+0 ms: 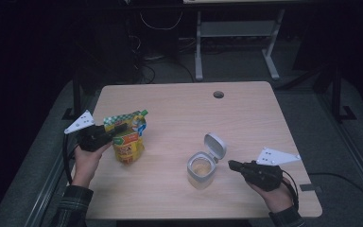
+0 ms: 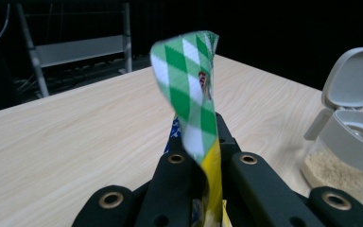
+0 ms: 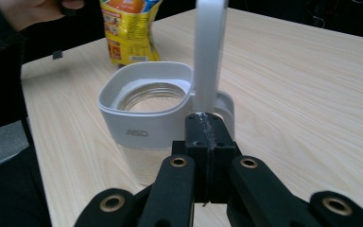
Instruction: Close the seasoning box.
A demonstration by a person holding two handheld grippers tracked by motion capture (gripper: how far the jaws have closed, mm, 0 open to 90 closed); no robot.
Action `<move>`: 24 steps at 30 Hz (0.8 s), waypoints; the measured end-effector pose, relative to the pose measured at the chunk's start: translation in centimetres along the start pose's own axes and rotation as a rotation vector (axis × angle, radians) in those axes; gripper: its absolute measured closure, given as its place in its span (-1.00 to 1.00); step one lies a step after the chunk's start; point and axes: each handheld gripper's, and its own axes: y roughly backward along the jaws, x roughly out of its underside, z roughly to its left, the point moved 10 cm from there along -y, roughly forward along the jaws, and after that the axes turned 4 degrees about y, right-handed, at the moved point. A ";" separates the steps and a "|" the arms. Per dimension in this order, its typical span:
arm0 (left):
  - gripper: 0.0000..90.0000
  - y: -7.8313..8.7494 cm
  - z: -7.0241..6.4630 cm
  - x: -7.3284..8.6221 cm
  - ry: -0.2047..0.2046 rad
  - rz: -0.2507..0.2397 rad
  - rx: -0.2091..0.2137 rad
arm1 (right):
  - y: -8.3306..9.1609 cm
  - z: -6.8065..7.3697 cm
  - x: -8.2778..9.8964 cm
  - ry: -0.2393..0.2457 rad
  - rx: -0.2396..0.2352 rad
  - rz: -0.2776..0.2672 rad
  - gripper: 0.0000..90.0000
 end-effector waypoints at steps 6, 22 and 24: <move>0.96 1.2 -0.3 0.7 0.002 0.004 -0.006 | 0.1 -0.7 0.1 -0.007 0.017 0.002 1.00; 0.06 3.2 -1.2 2.5 0.003 0.036 -0.043 | -0.1 -1.6 0.4 -0.027 0.038 0.009 1.00; -0.05 3.5 -1.3 3.0 0.002 0.053 -0.048 | -0.1 -1.6 0.4 -0.033 0.039 0.010 1.00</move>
